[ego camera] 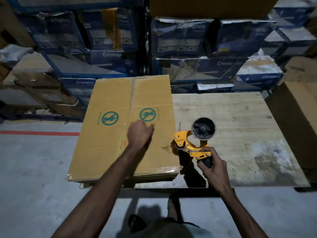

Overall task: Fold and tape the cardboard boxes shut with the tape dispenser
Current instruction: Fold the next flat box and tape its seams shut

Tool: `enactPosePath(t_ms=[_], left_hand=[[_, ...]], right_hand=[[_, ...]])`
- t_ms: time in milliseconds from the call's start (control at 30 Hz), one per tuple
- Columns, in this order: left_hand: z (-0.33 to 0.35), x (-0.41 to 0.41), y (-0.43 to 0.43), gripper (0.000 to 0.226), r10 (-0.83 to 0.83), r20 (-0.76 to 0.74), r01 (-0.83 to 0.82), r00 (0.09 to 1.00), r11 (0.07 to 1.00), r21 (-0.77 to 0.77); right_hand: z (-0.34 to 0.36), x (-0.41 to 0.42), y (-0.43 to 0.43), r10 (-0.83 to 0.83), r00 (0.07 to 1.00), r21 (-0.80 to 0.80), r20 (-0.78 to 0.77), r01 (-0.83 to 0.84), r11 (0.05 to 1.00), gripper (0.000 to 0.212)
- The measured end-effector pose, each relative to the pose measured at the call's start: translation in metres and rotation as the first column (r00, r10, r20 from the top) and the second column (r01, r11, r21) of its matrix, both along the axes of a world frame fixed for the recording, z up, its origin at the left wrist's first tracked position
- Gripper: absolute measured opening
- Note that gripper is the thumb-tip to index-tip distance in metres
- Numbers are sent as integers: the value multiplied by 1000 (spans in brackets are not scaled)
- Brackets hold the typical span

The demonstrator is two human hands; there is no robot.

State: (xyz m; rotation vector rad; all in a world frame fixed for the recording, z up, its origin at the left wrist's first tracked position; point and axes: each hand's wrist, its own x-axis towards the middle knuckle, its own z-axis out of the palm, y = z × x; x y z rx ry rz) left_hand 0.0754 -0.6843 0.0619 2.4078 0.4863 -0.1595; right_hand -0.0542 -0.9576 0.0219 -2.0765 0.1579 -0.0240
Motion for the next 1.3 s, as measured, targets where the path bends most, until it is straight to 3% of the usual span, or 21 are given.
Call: enactPosePath(t_ms=[133,233,333,533,733,967,1067,1167,1233,1300], left_hand=[[-11,15,41,40,69,62,-72,996,997,36],[-27,-9,53,35,40,77,-48,996,993,106],[-42,-33,62,23,33,138,-44,990,996,74],[-41,-57,52,12,45,237,-42,971,999,-14],[-43,-67,47,13,19,306,-17,952,1000,-7],[-43,-82,72,6,-69,328,55,942,997,49],[-46,-81,102,12,42,308,-80,950,990,112],[-50,-74,133,31,152,248,-215,957,943,252],[-51,-67,156,46,199,210,-258,957,915,310],[-53,-57,179,60,237,142,-271,961,908,321]], right_hand=[[-25,-1,-25,-227,965,154,-128,246,957,42],[-47,13,-31,-388,879,247,-277,456,855,39],[-58,28,-34,-460,773,274,-436,601,751,38],[-80,46,-30,-461,766,169,-447,578,798,48],[-96,52,-15,-472,748,88,-467,570,817,37],[-108,46,-4,-453,716,-11,-531,528,849,67],[-105,34,3,-521,713,-46,-469,569,821,75],[-85,22,17,-661,714,-117,-231,654,748,75],[-65,27,33,-608,788,-64,-101,605,794,70],[-51,48,50,-457,887,37,-70,460,887,64]])
